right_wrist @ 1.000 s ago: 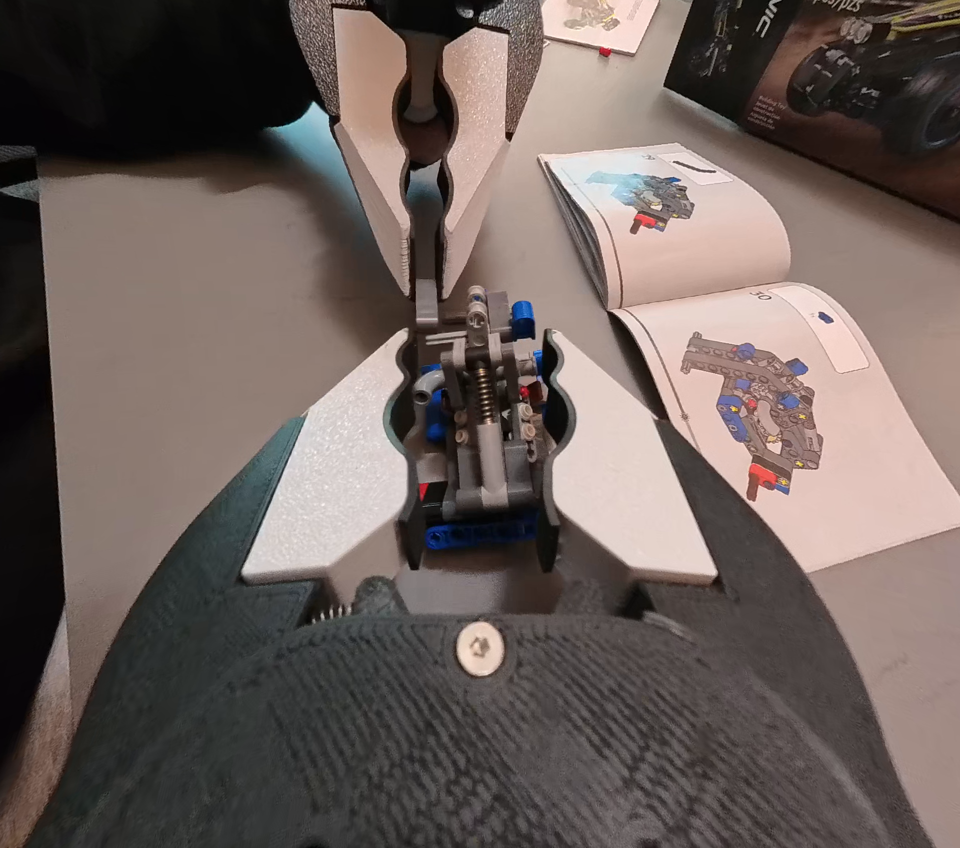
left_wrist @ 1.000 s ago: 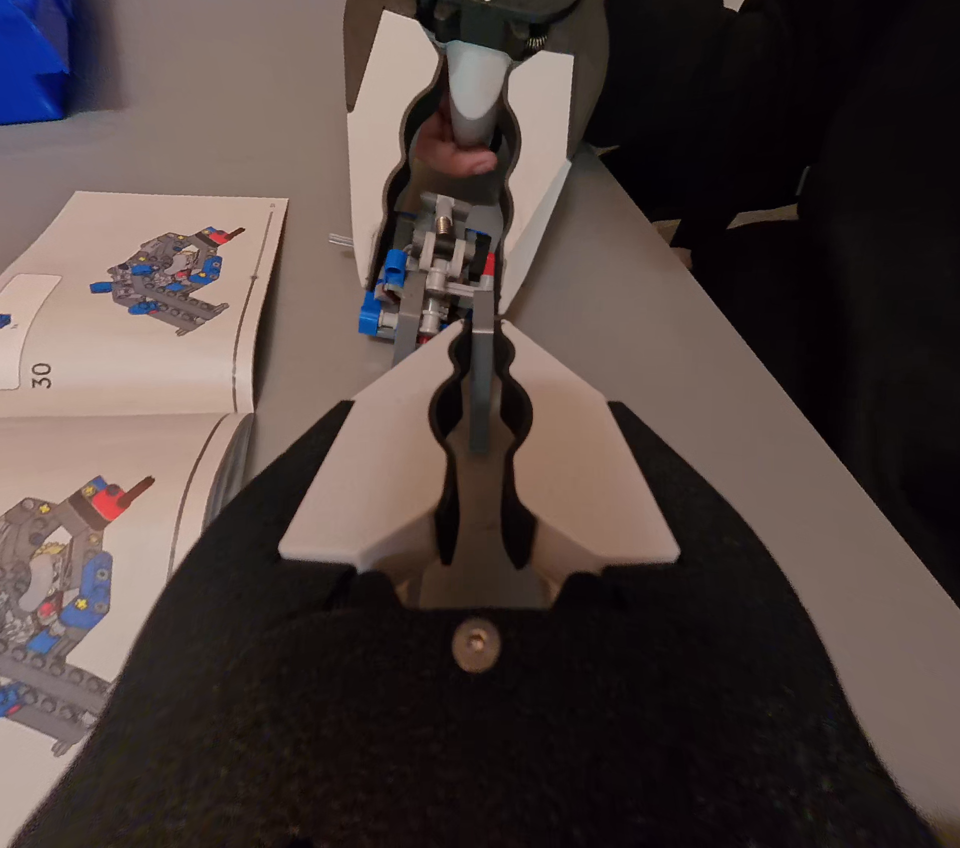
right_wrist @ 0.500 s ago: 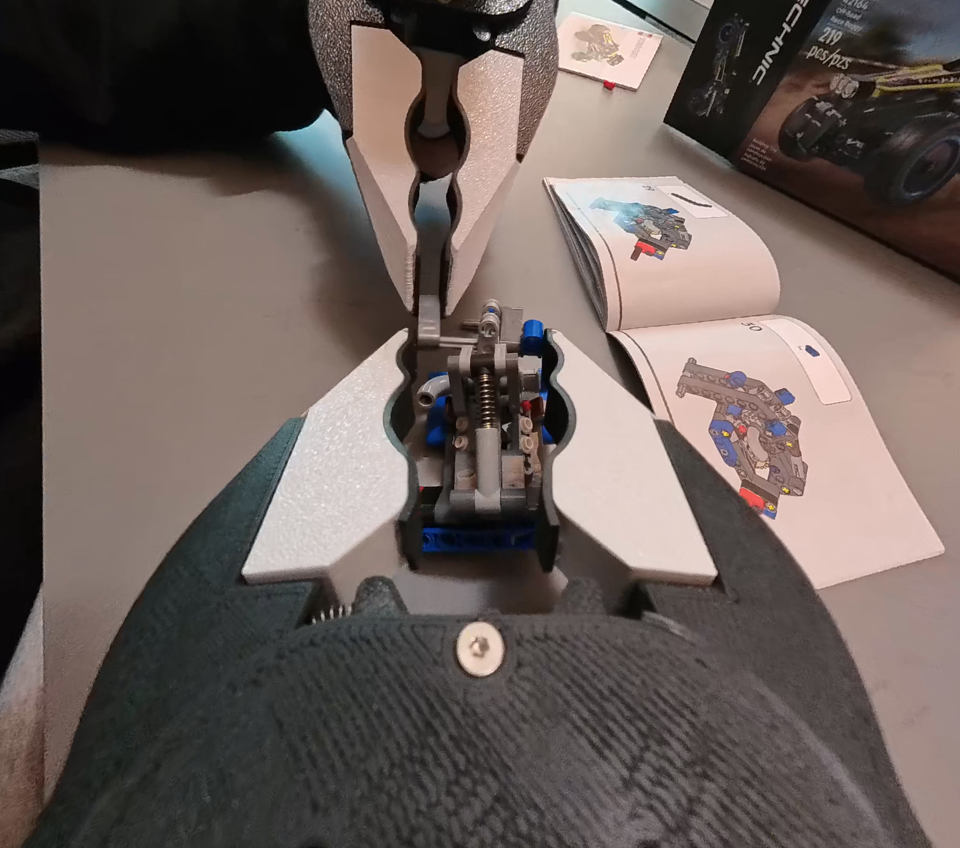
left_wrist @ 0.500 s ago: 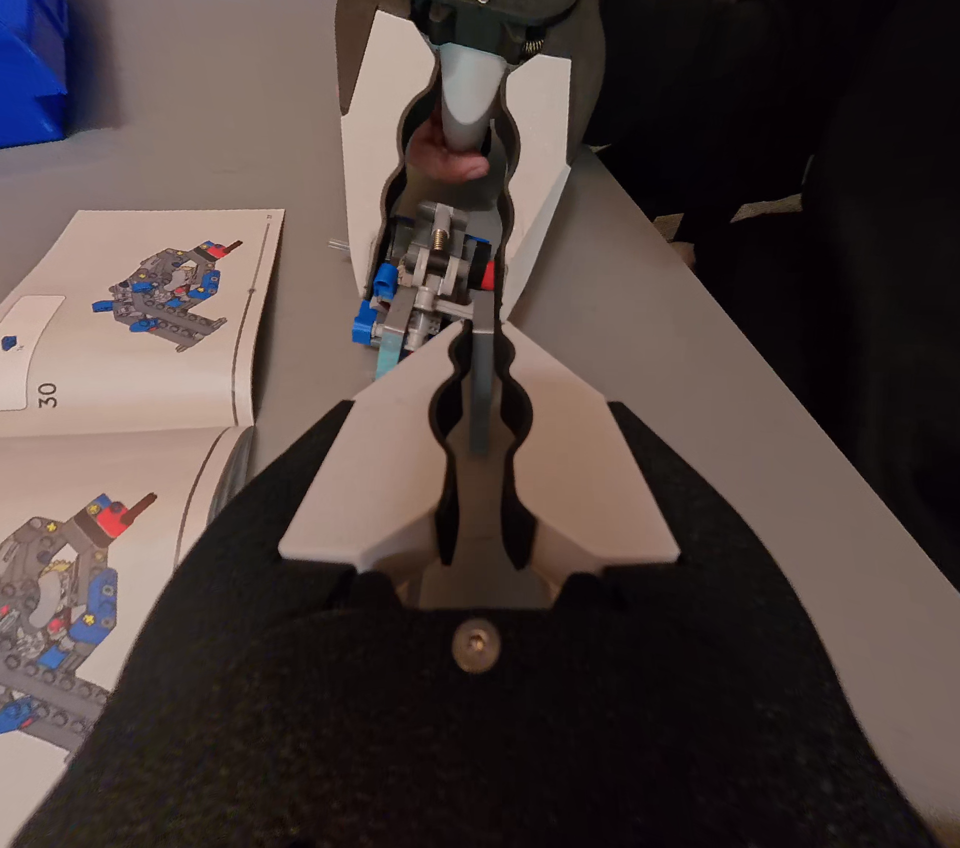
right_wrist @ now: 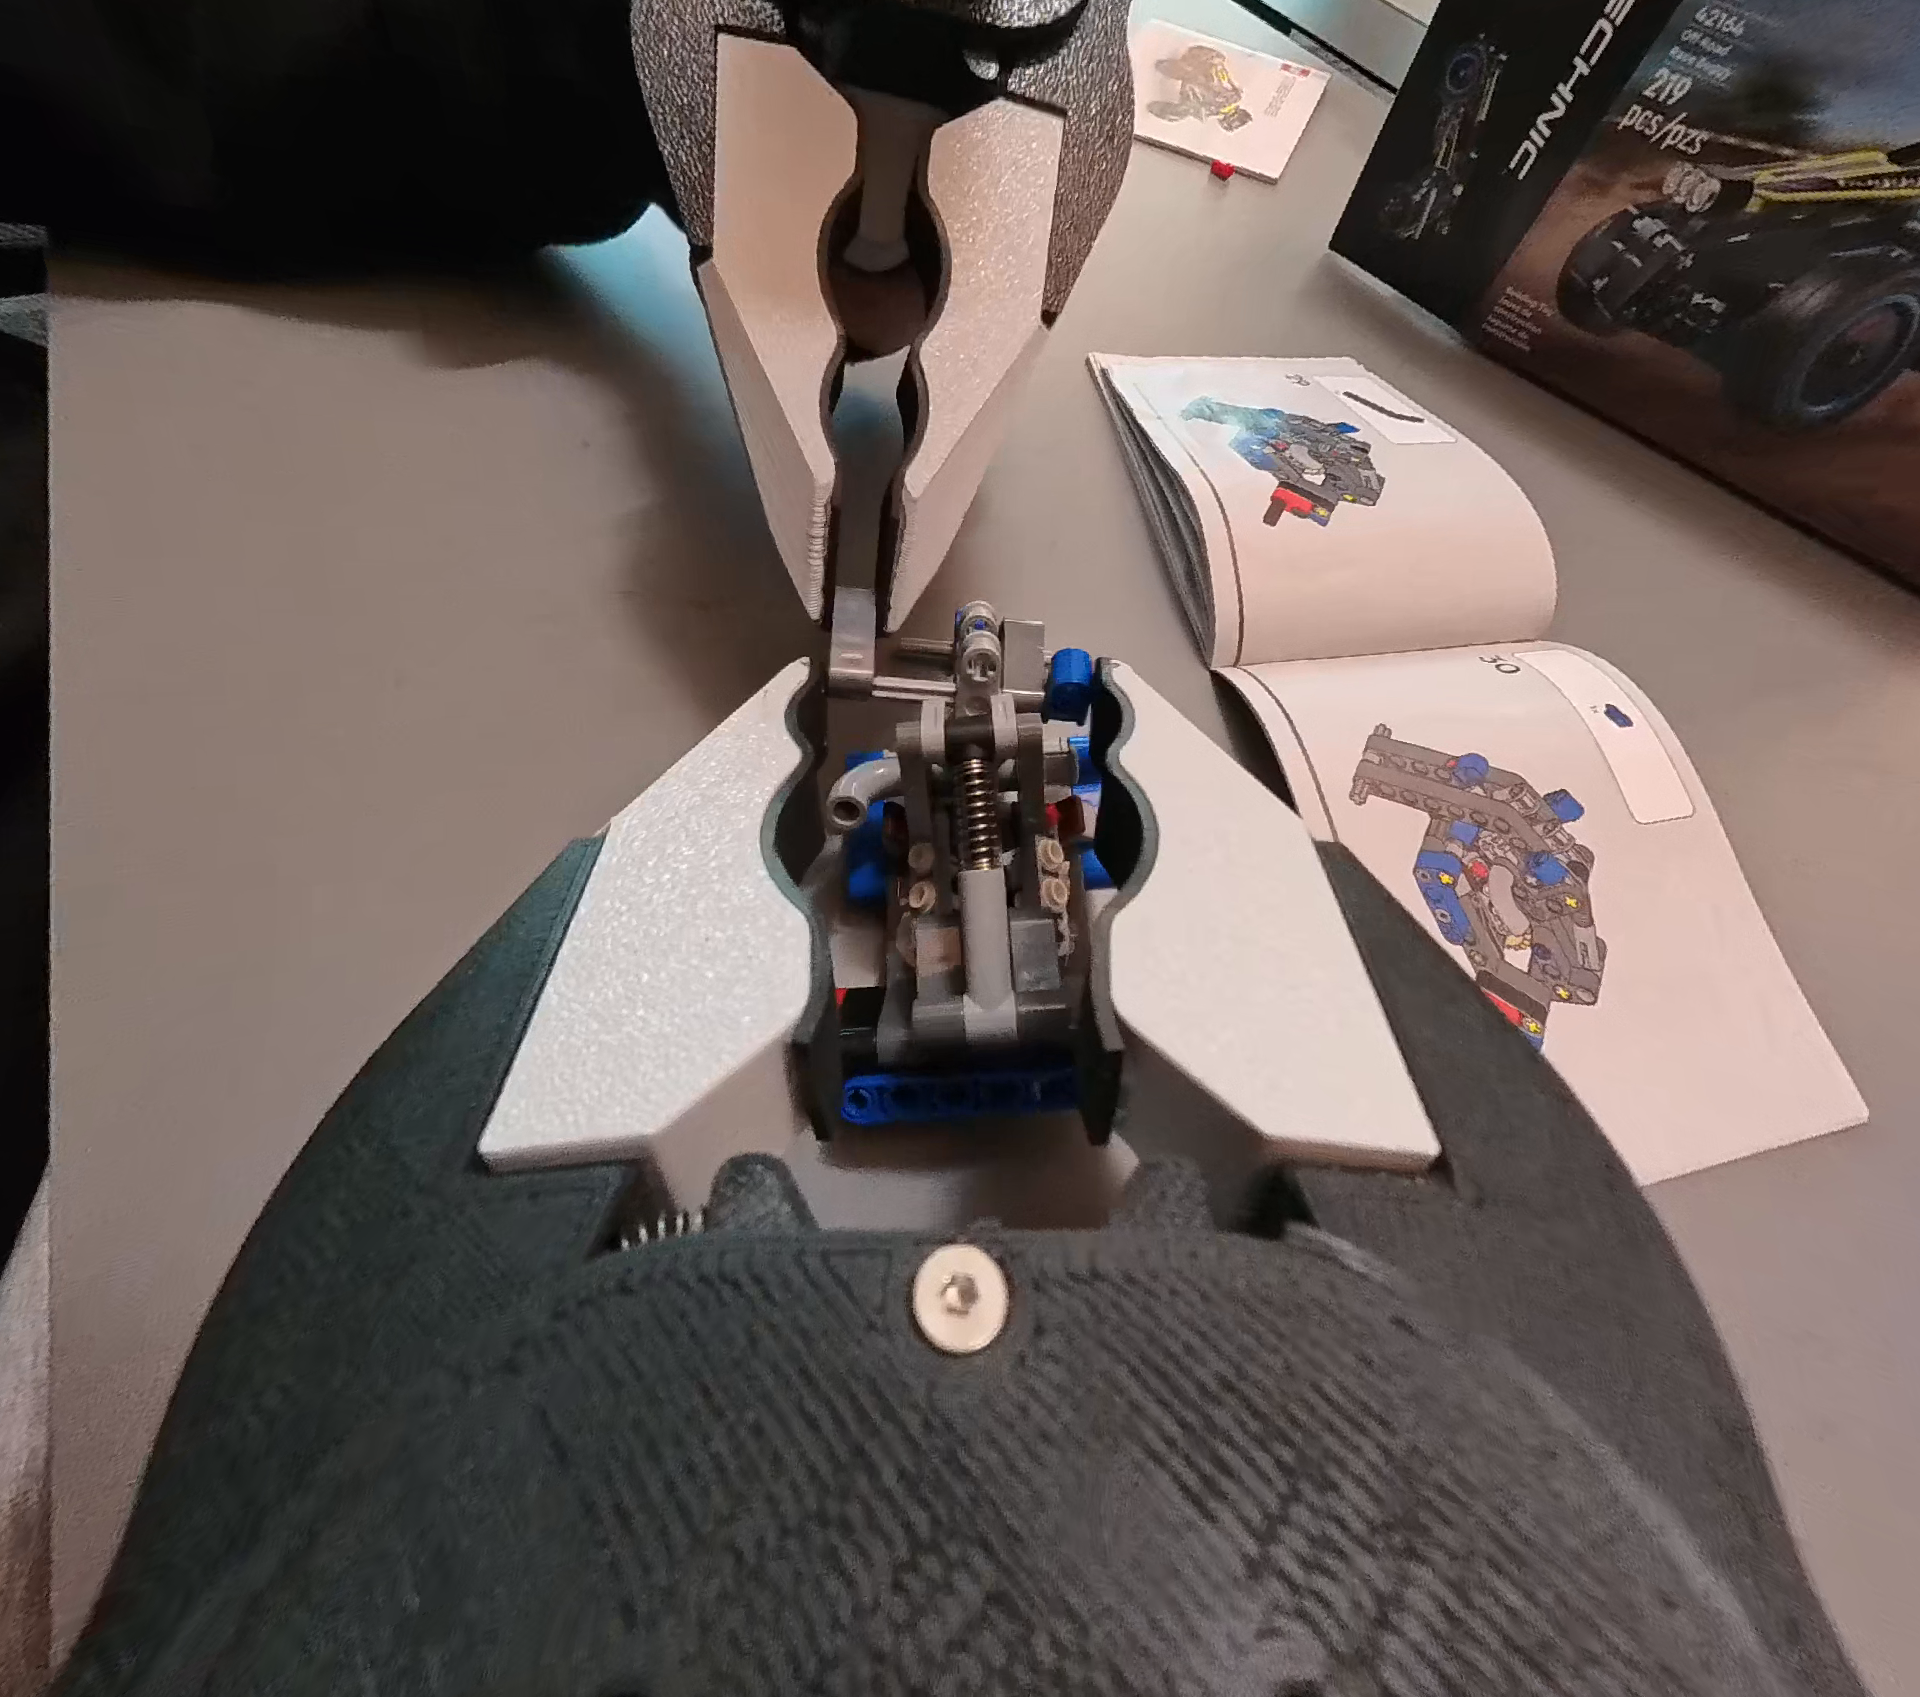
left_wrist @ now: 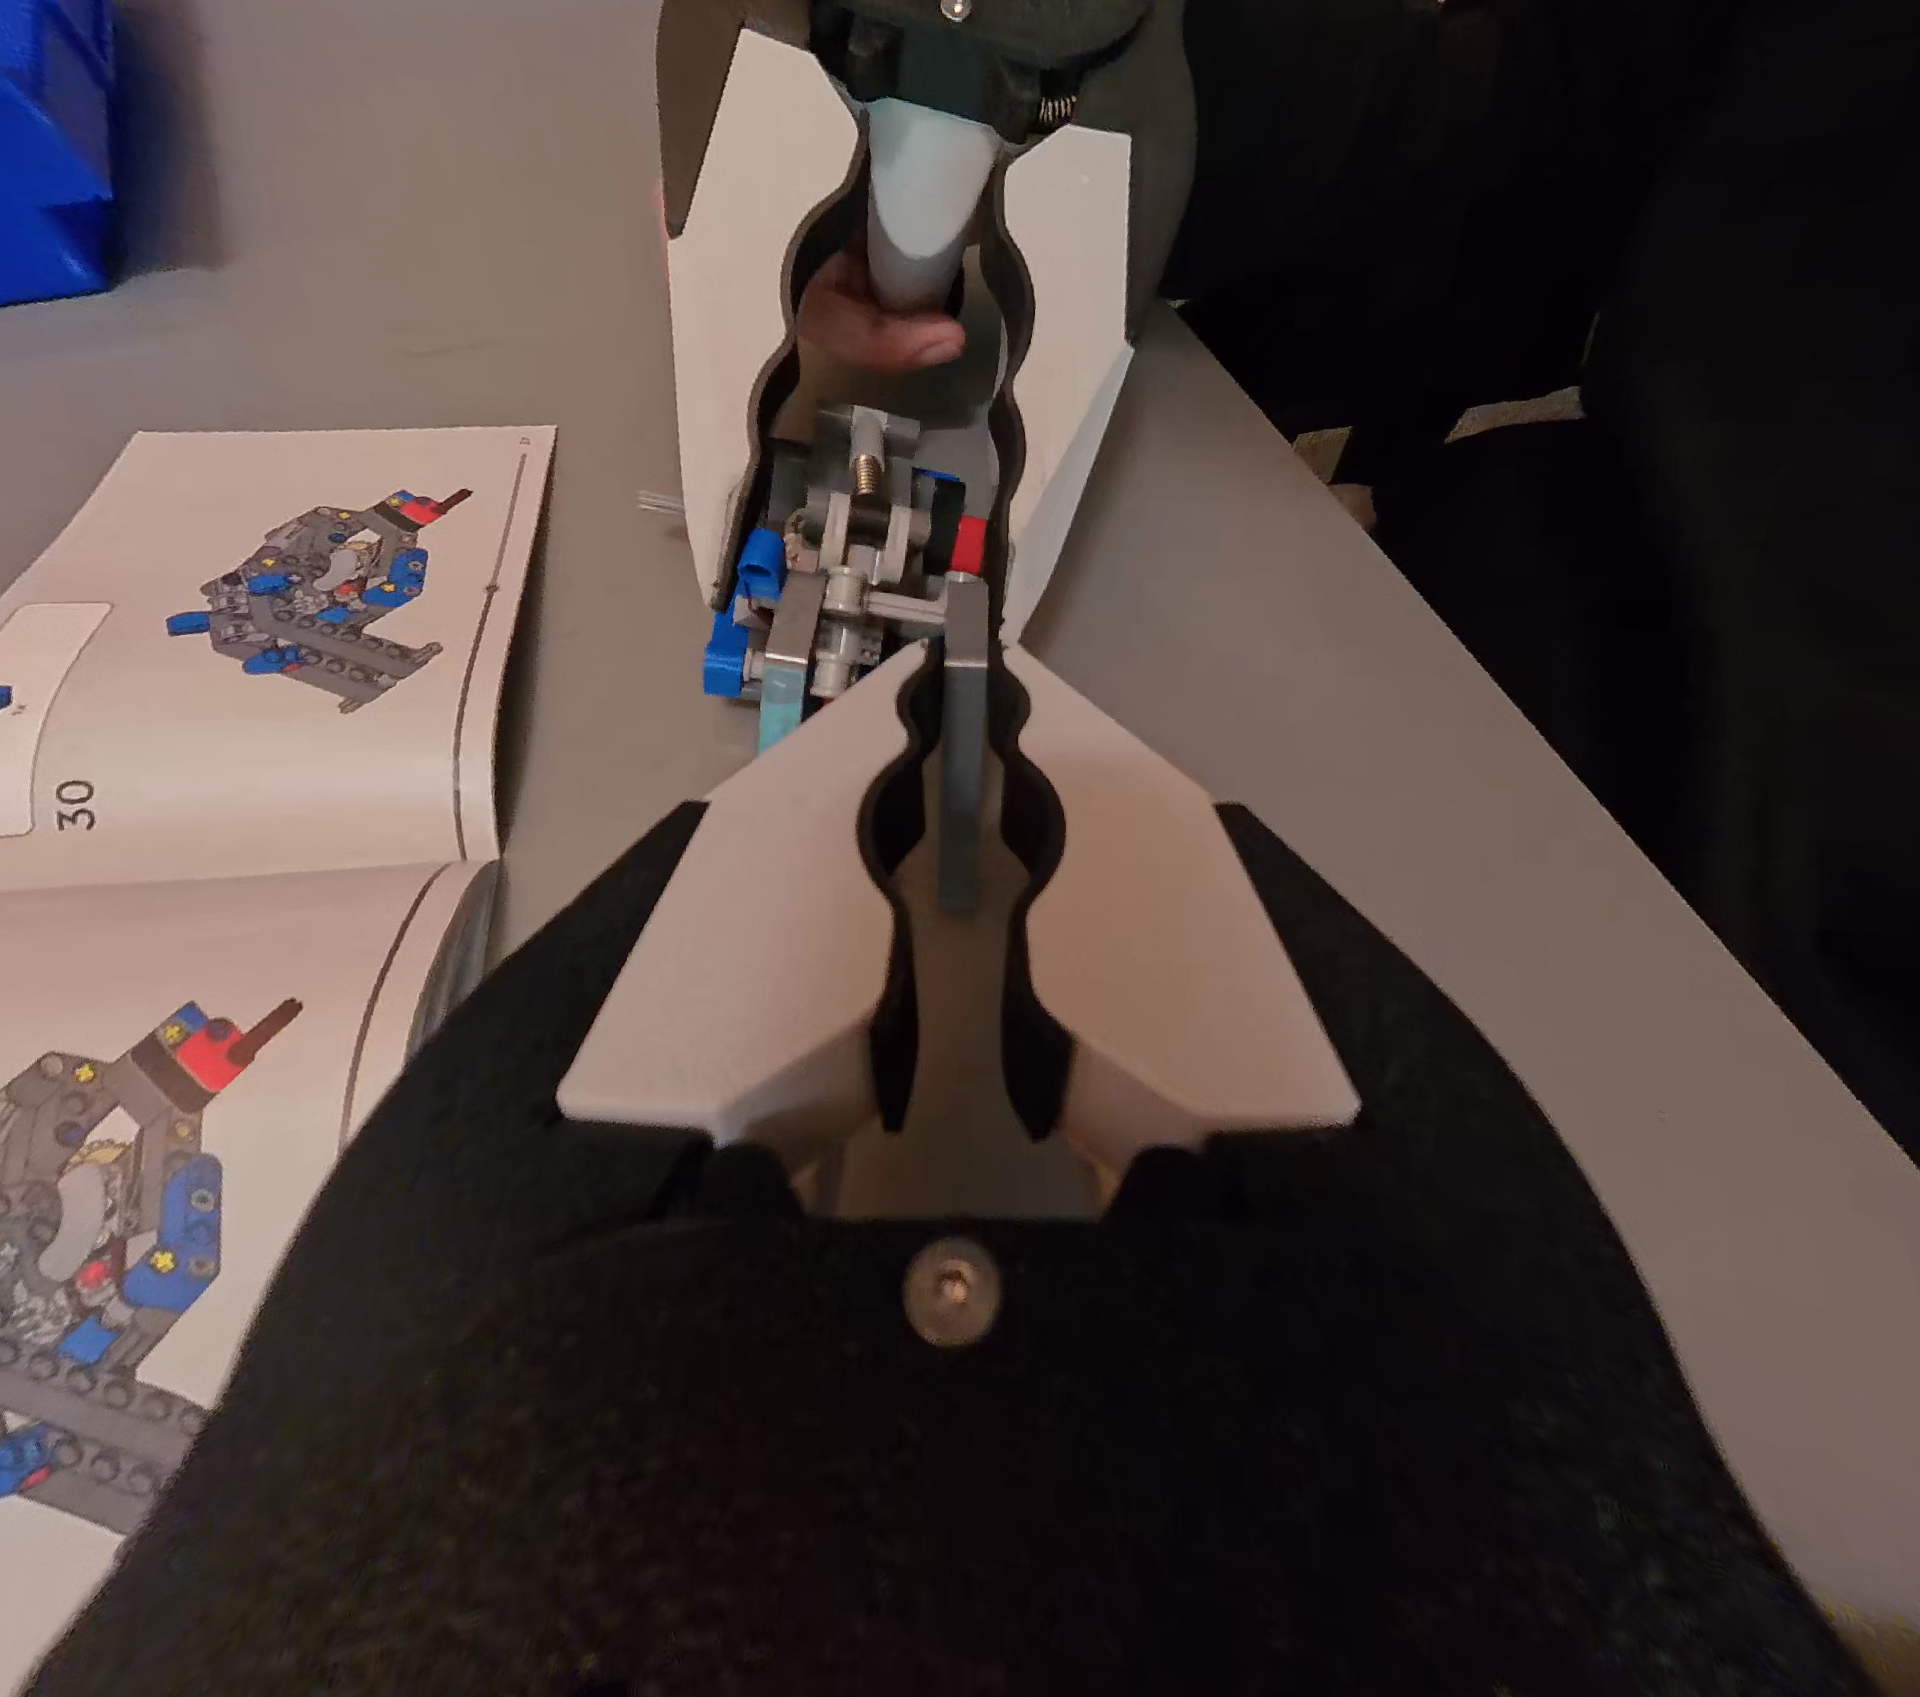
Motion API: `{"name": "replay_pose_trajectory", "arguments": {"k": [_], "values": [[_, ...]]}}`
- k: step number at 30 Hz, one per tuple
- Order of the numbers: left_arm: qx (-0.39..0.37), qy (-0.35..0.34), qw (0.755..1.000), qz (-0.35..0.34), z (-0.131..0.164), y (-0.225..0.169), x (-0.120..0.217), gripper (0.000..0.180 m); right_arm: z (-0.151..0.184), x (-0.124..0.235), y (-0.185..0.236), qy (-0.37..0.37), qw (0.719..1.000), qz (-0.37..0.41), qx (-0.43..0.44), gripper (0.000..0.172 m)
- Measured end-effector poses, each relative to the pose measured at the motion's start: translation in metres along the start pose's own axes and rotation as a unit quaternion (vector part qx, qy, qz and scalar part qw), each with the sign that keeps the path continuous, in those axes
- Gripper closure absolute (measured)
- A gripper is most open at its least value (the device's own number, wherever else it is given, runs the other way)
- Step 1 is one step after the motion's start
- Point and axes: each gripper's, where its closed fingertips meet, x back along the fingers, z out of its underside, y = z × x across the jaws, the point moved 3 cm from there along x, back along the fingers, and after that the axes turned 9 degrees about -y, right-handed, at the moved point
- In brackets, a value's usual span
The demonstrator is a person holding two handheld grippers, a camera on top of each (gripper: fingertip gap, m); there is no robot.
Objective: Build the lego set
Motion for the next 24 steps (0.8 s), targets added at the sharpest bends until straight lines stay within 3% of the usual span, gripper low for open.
{"name": "replay_pose_trajectory", "arguments": {"k": [14, 24], "values": [[-0.012, 0.011, 1.000, 0.000, 0.0019, -0.0007, 0.0008, 0.176, -0.0003, 0.0007, 0.0007, -0.004, 1.000, -0.008, 0.009, 0.125], [-0.122, 0.076, 0.989, -0.036, 0.0024, -0.0029, -0.0012, 0.176, 0.0003, 0.0006, 0.0019, -0.002, 1.000, -0.010, 0.021, 0.126]]}}
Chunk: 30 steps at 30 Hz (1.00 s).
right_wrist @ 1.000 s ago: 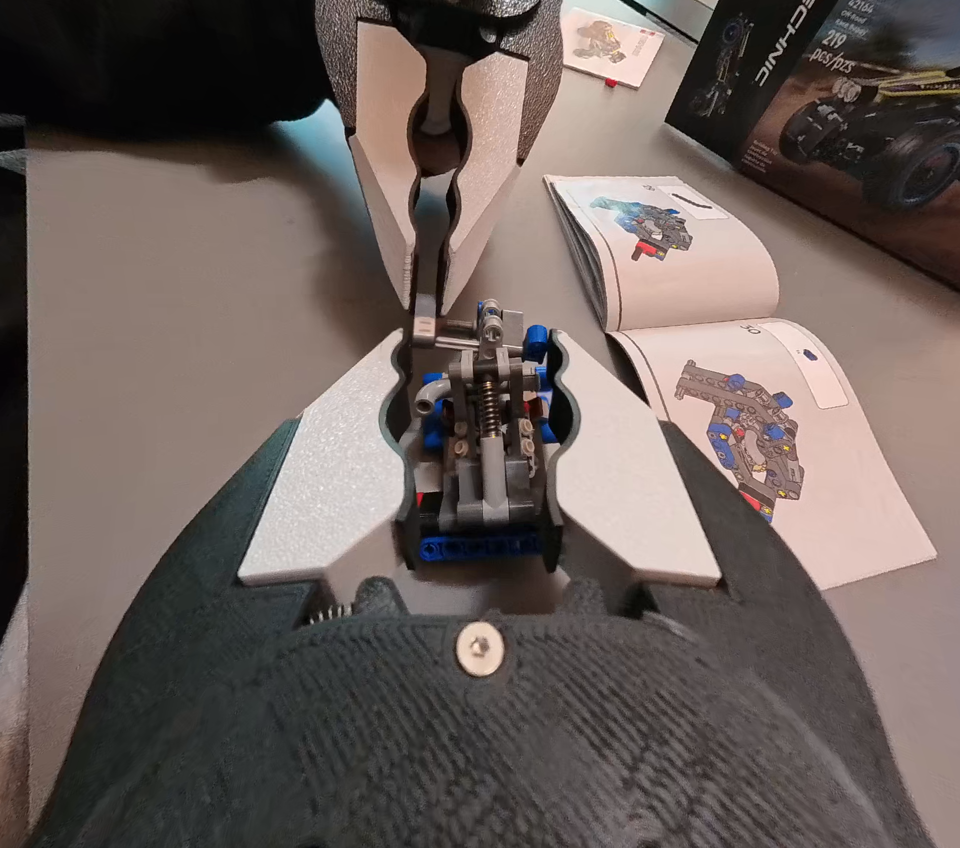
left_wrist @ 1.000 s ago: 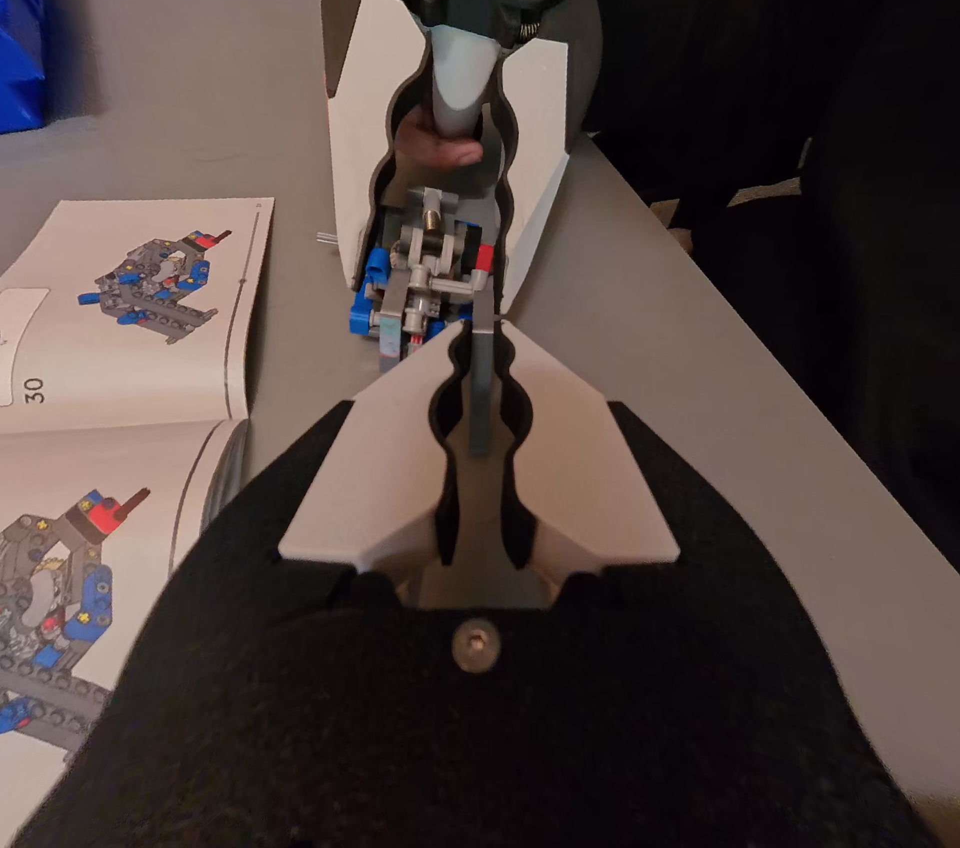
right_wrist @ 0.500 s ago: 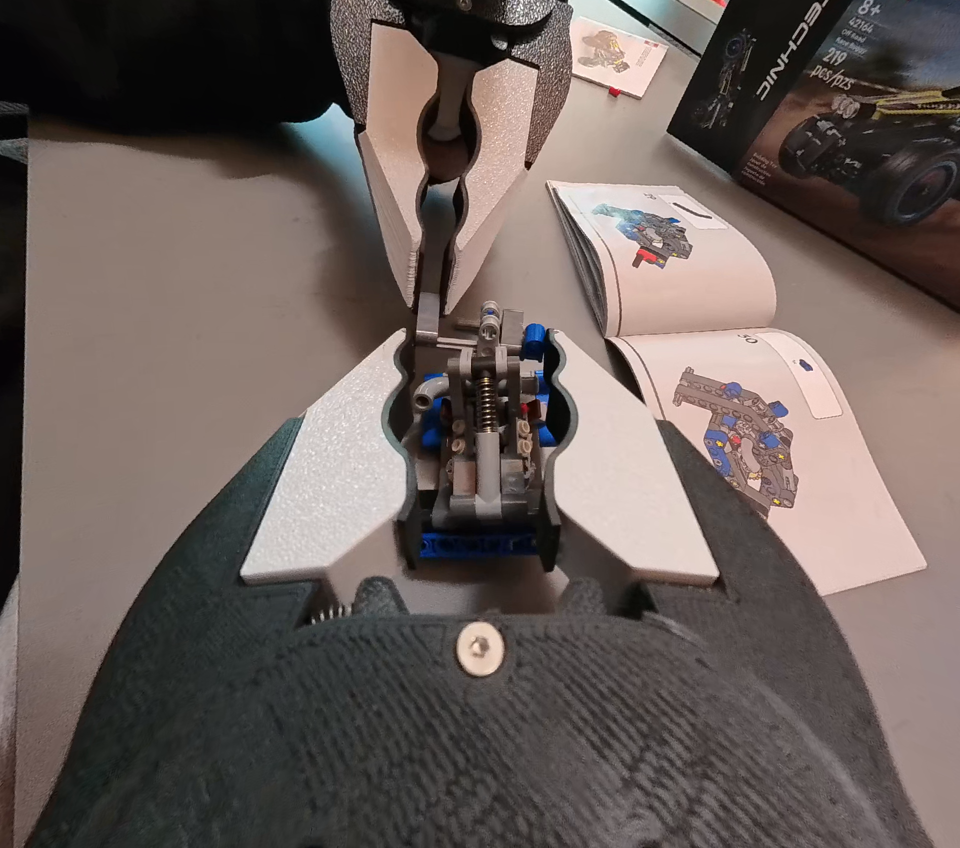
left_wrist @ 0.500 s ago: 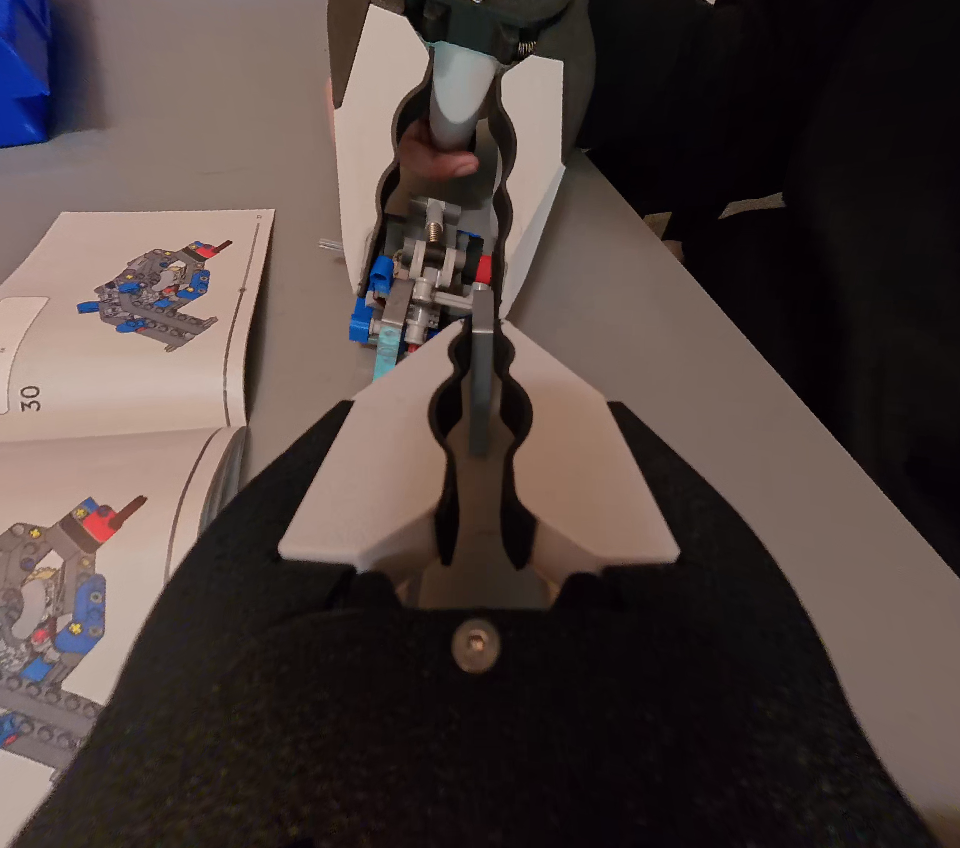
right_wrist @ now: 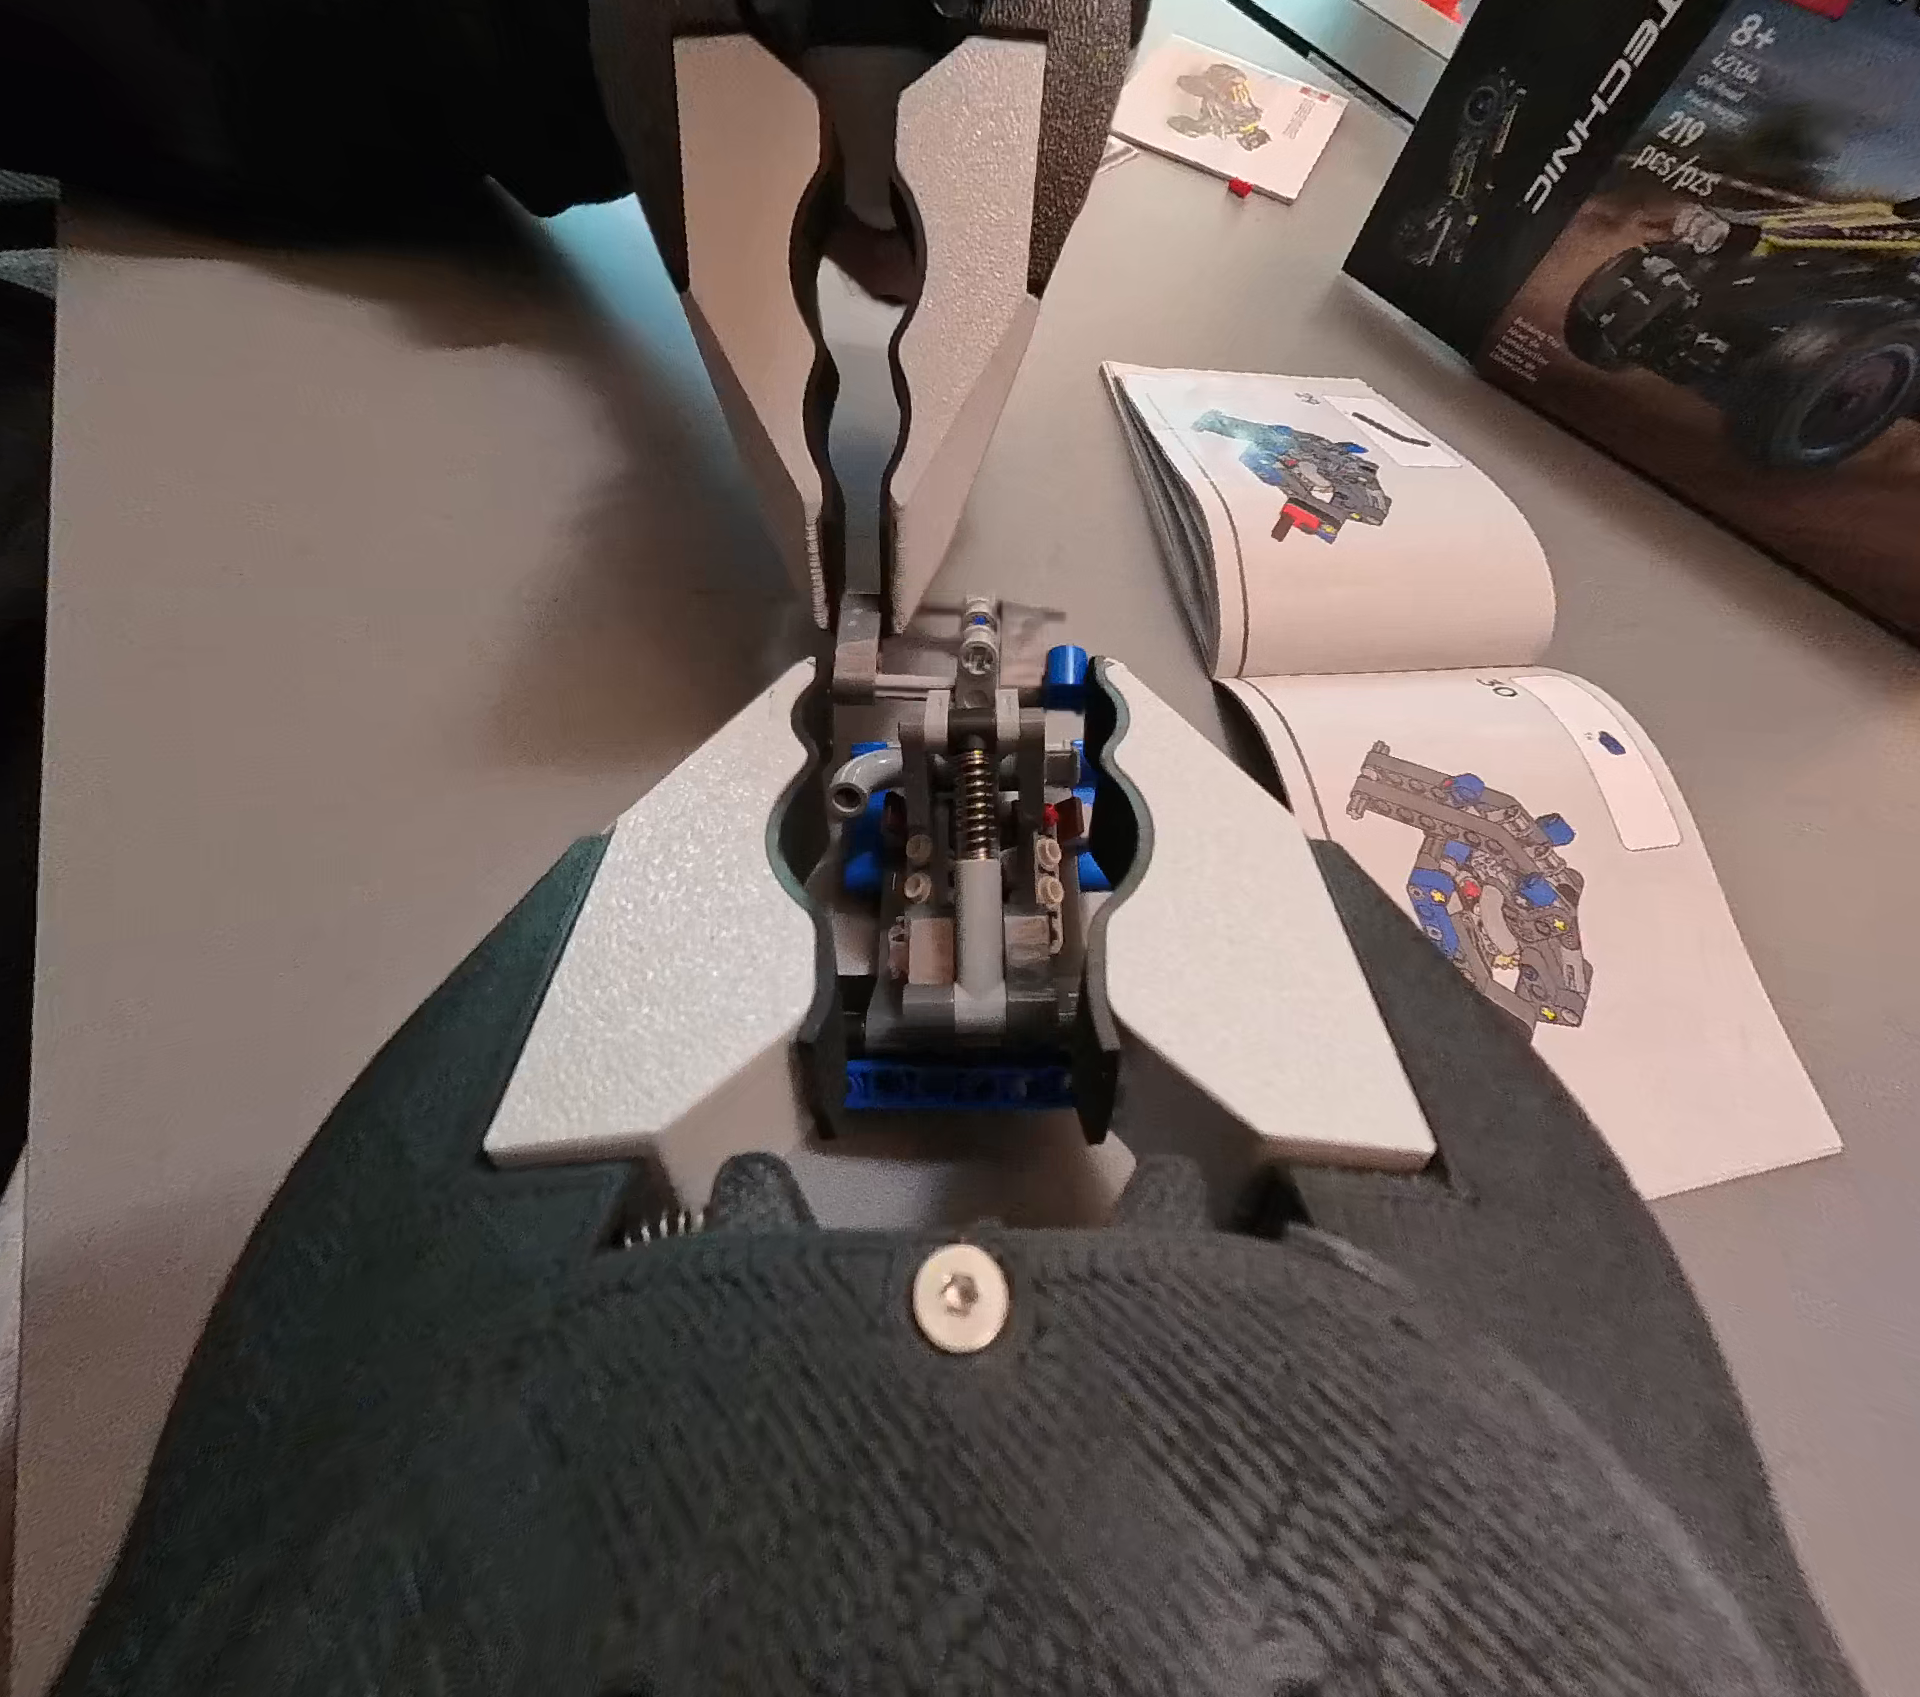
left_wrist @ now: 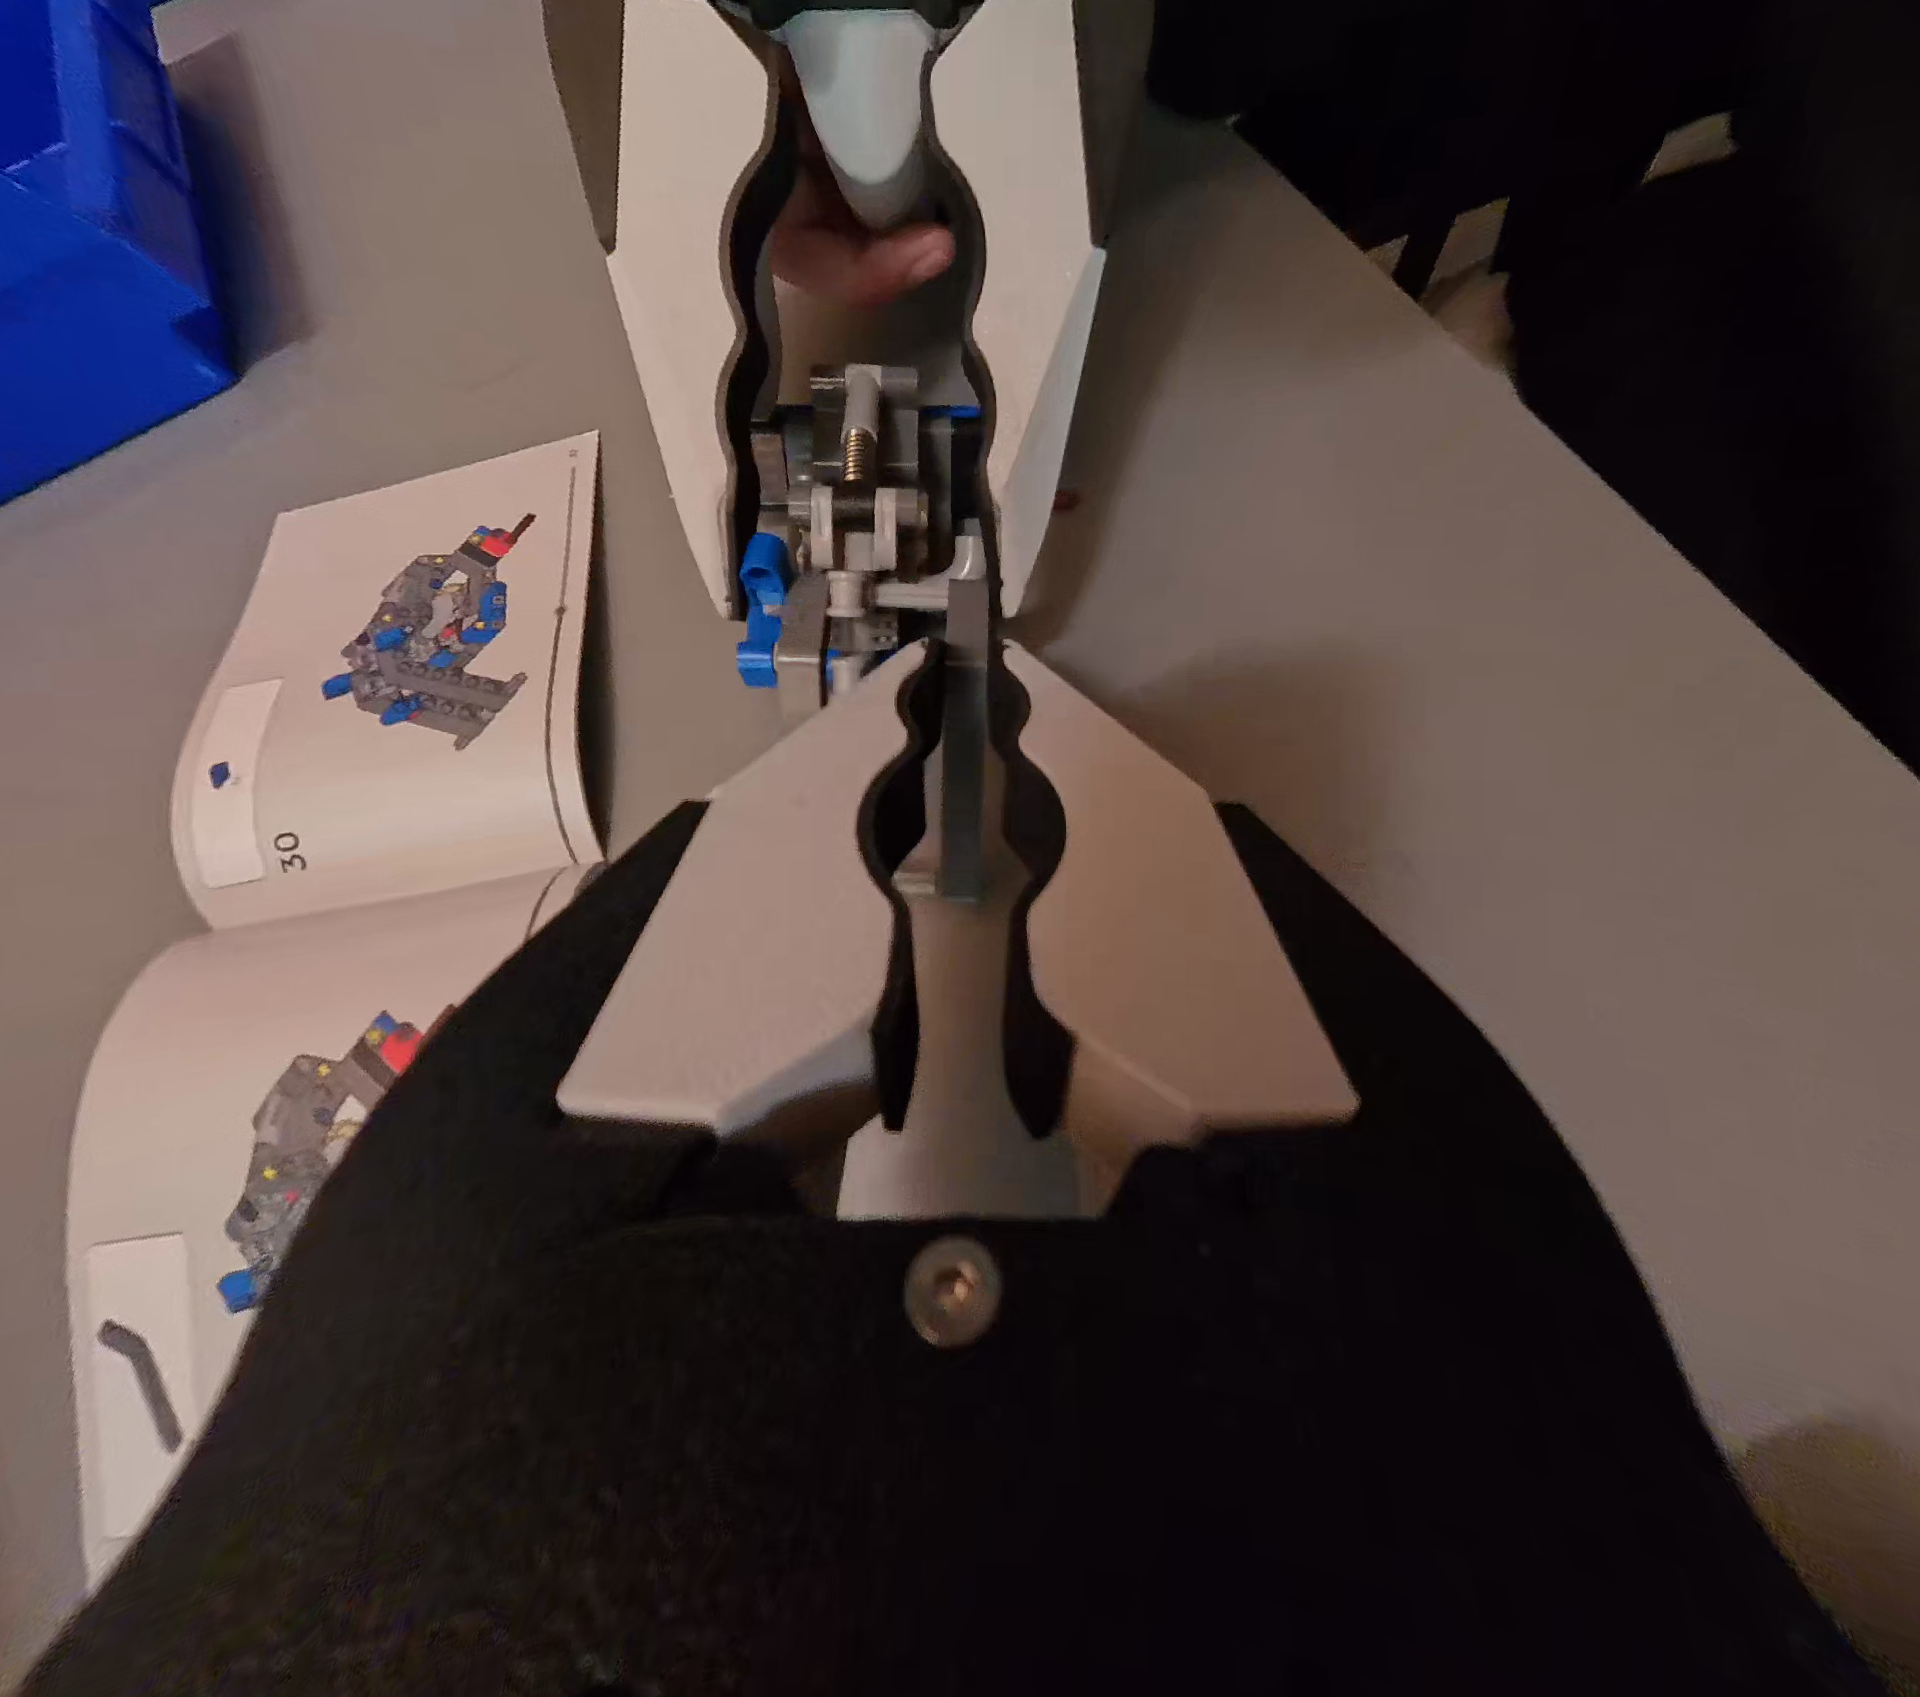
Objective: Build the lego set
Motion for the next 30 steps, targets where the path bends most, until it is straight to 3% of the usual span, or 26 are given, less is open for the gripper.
{"name": "replay_pose_trajectory", "arguments": {"k": [14, 22, 30], "values": [[0.007, -0.041, 0.999, -0.025, 0.0043, 0.0045, 0.0002, 0.176, 0.0007, -0.0014, -0.0045, 0.001, 0.999, 0.025, 0.037, 0.127], [-0.040, -0.053, 0.997, -0.033, 0.0058, 0.0056, 0.0007, 0.176, 0.0001, -0.0018, -0.0051, -0.007, 0.995, 0.033, 0.091, 0.127], [-0.088, -0.039, 0.993, -0.060, 0.0047, 0.0072, 0.0018, 0.176, 0.0006, -0.0023, -0.0085, -0.005, 0.995, 0.041, 0.090, 0.128]]}}
